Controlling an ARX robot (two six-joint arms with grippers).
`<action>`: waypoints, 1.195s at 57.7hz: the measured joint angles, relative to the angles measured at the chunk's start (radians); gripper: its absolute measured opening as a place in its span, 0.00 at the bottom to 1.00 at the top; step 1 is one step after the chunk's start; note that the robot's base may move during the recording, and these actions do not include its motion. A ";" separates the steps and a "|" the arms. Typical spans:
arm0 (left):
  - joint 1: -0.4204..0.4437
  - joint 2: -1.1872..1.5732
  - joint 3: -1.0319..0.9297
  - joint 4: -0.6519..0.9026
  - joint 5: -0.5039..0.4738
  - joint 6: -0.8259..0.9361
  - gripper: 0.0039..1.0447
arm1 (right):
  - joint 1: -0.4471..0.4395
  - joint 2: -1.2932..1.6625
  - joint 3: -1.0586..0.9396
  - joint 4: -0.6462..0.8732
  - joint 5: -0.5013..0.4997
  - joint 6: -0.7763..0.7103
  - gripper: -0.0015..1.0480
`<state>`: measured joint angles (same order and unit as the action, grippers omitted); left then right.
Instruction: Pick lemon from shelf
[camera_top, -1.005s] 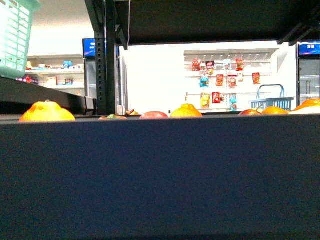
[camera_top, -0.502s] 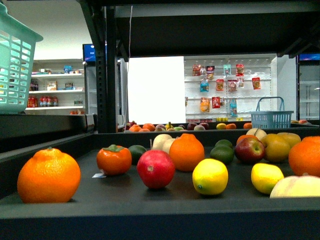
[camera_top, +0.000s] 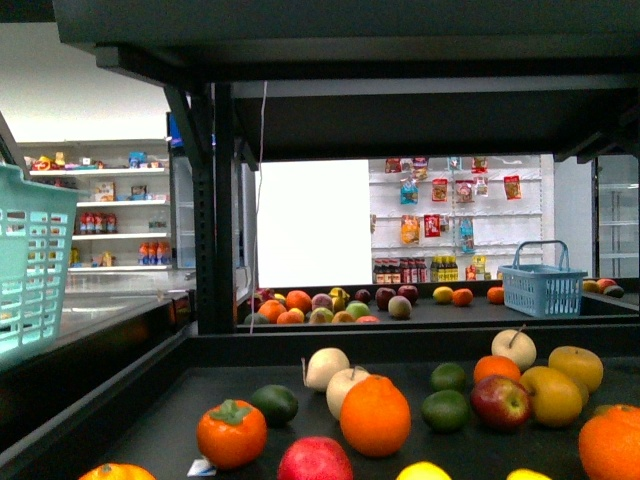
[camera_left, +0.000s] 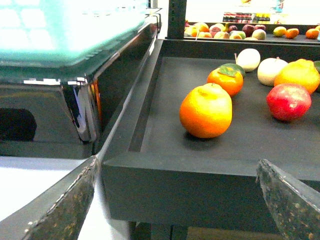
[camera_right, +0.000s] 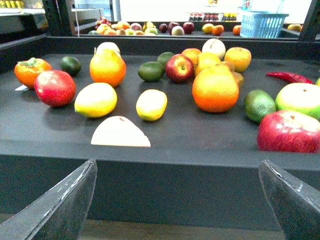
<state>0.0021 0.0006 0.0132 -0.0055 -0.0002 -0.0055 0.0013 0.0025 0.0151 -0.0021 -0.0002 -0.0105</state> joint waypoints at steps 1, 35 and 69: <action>0.000 0.000 0.000 0.000 0.000 0.000 0.92 | 0.000 0.000 0.000 0.000 0.000 0.000 0.93; 0.000 0.000 0.000 0.000 0.000 0.002 0.92 | 0.000 0.000 0.000 0.000 0.000 0.001 0.93; 0.003 0.158 0.041 -0.058 0.079 -0.211 0.92 | 0.000 0.000 0.000 0.000 0.000 0.000 0.93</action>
<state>0.0048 0.1589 0.0540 -0.0635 0.0784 -0.2161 0.0013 0.0029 0.0151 -0.0017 -0.0002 -0.0101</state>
